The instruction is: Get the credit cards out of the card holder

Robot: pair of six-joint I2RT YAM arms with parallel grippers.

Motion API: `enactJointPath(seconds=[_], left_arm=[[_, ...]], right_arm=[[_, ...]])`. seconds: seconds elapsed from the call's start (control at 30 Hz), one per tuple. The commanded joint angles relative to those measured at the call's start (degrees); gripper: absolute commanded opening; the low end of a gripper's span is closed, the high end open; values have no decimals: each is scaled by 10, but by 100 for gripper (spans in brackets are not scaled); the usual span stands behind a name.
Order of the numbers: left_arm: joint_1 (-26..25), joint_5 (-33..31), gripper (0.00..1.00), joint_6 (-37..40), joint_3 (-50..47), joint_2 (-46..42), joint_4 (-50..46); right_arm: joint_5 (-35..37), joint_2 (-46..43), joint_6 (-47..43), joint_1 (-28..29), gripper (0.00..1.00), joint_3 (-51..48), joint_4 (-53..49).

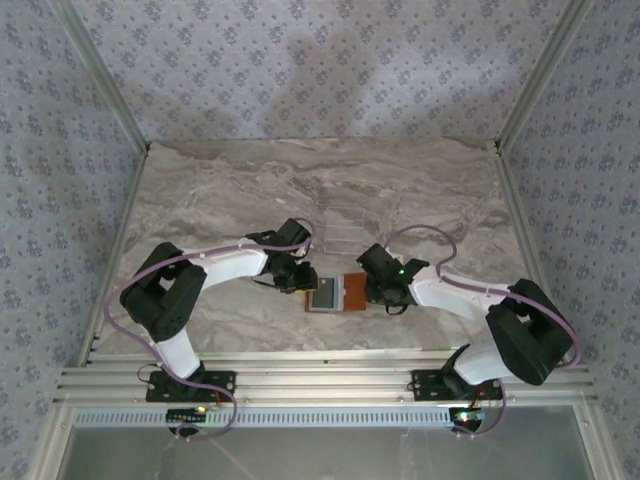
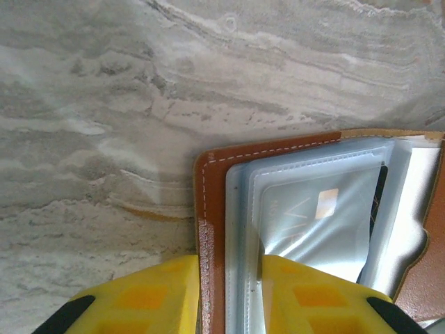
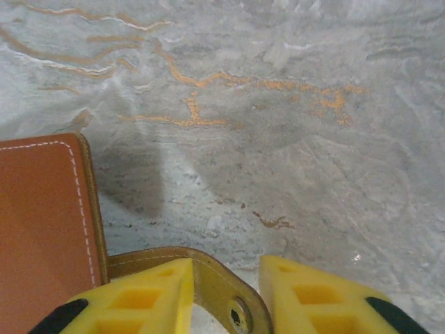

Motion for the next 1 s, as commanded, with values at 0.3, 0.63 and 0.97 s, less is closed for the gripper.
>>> enactJointPath(seconds=[0.3,0.63,0.97], left_arm=[[-4,-13,28,-3,-1,-19,-31],[-4,-13,28,0,0,-19,-34],[-4,-13,28,1,-3,-16,-34]], right_arm=[[55,-49,-2,30,43,129,-171],[-30,-40,-1,67,43,182,-103],[-166,37,4,70,38,159,19]])
